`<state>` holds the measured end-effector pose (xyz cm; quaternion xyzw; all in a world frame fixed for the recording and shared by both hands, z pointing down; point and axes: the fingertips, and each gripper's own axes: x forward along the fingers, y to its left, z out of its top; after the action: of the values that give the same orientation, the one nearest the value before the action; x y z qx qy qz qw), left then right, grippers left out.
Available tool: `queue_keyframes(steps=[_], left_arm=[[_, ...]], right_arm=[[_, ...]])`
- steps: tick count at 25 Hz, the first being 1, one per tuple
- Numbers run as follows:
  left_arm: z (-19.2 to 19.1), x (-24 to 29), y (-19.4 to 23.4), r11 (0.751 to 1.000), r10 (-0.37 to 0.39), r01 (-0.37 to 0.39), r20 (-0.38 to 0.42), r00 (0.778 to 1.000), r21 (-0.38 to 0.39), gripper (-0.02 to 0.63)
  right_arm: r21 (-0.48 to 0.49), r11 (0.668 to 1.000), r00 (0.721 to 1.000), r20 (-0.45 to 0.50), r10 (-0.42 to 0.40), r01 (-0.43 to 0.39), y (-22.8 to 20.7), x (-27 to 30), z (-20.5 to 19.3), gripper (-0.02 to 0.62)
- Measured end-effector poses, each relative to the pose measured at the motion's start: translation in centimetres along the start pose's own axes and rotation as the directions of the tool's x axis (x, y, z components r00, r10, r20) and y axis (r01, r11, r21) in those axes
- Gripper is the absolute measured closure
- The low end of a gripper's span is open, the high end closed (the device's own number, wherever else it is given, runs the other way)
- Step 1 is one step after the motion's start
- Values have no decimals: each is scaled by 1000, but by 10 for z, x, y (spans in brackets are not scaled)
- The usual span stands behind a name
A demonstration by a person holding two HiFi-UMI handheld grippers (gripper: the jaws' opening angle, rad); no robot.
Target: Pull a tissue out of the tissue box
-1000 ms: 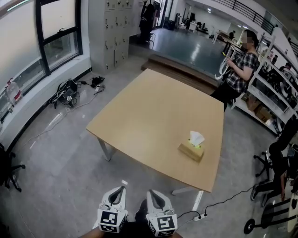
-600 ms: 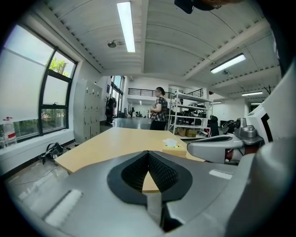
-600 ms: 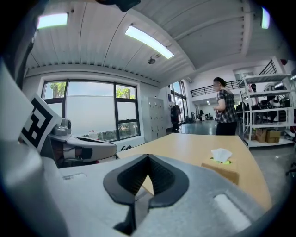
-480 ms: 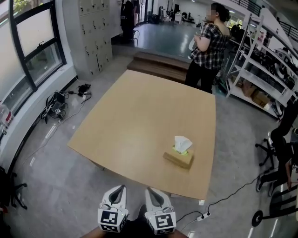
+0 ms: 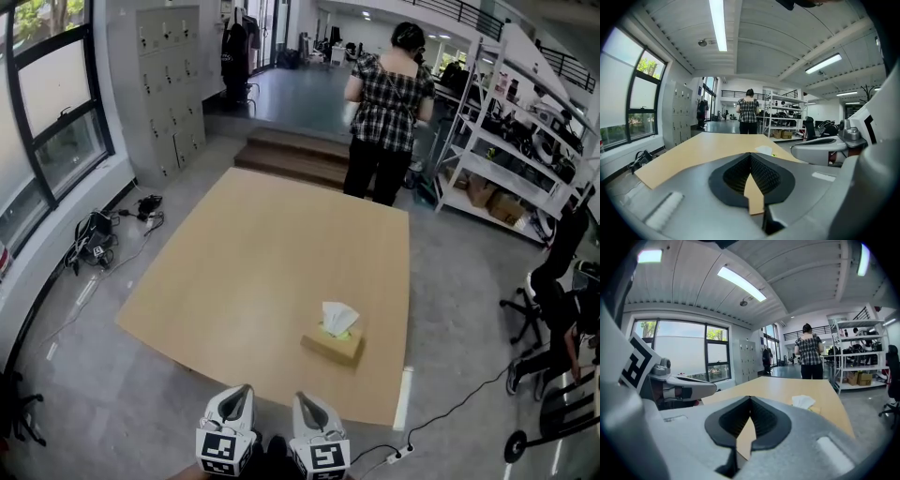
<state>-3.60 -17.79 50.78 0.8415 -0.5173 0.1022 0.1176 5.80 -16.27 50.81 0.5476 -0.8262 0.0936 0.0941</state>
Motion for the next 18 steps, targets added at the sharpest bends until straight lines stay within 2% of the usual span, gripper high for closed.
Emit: queue_keyframes(steps=[3, 12, 18], left_arm=[[-1, 17, -8, 999, -32, 33, -10, 999, 8, 588], [18, 75, -31, 986, -163, 163, -14, 987, 42, 588], [19, 107, -26, 977, -204, 206, -45, 978, 51, 588]], right_arm=[[15, 1000, 1000, -5, -21, 21, -13, 1, -4, 603], [27, 986, 985, -38, -166, 167, -70, 12, 1, 603], [62, 972, 972, -79, -222, 227, -97, 33, -8, 603]])
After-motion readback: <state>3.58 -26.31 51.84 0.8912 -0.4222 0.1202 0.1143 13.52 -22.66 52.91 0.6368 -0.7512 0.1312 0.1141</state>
